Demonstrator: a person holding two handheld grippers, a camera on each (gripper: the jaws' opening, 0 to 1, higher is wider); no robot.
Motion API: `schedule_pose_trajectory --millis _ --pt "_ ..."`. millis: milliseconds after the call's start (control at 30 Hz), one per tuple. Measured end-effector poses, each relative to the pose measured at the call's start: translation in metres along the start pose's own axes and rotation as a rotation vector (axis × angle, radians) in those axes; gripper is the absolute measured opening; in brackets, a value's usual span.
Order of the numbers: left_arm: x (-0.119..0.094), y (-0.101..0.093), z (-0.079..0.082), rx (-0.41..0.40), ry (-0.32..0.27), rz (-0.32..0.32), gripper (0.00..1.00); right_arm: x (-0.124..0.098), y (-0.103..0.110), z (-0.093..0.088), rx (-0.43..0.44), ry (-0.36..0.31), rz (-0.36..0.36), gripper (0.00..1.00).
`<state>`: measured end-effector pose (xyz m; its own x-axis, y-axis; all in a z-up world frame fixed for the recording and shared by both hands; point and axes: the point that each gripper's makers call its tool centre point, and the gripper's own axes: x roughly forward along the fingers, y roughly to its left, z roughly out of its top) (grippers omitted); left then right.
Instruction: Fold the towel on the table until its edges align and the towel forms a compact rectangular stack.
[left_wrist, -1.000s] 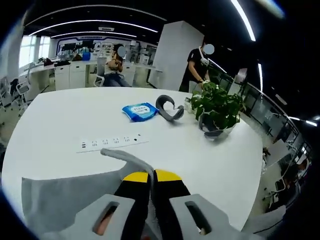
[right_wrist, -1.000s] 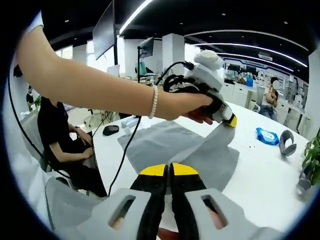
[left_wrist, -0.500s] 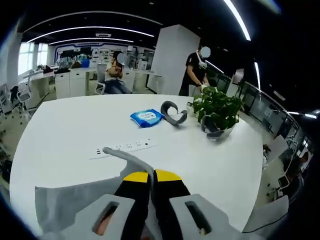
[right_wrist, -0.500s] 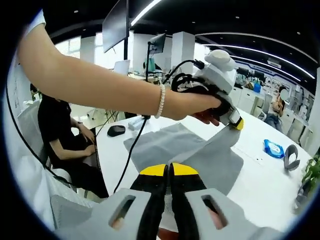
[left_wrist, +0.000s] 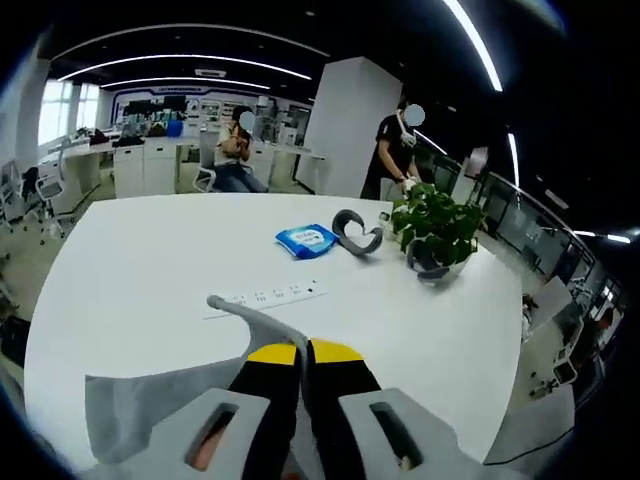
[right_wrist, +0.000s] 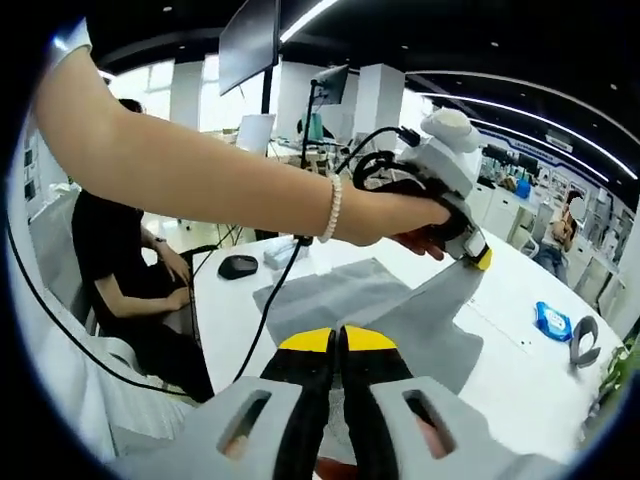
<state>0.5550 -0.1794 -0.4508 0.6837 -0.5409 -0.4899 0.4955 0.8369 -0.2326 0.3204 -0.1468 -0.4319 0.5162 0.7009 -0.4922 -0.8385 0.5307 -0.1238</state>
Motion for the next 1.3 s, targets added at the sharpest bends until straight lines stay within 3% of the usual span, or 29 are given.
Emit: schedule_pose_trajectory --millis 267,800,1300 --pt "-0.01 0.019 -0.001 0.002 -0.009 0.003 0.02 0.02 0.009 0.011 -0.004 0.006 0.007 0.0" --pt "-0.036 0.083 0.005 -0.008 -0.038 0.053 0.02 0.068 0.026 0.036 -0.022 0.001 0.088 0.0" --pt "-0.039 0.12 -0.005 0.006 -0.029 0.081 0.02 0.106 0.036 0.029 -0.076 0.068 0.14 0.0"
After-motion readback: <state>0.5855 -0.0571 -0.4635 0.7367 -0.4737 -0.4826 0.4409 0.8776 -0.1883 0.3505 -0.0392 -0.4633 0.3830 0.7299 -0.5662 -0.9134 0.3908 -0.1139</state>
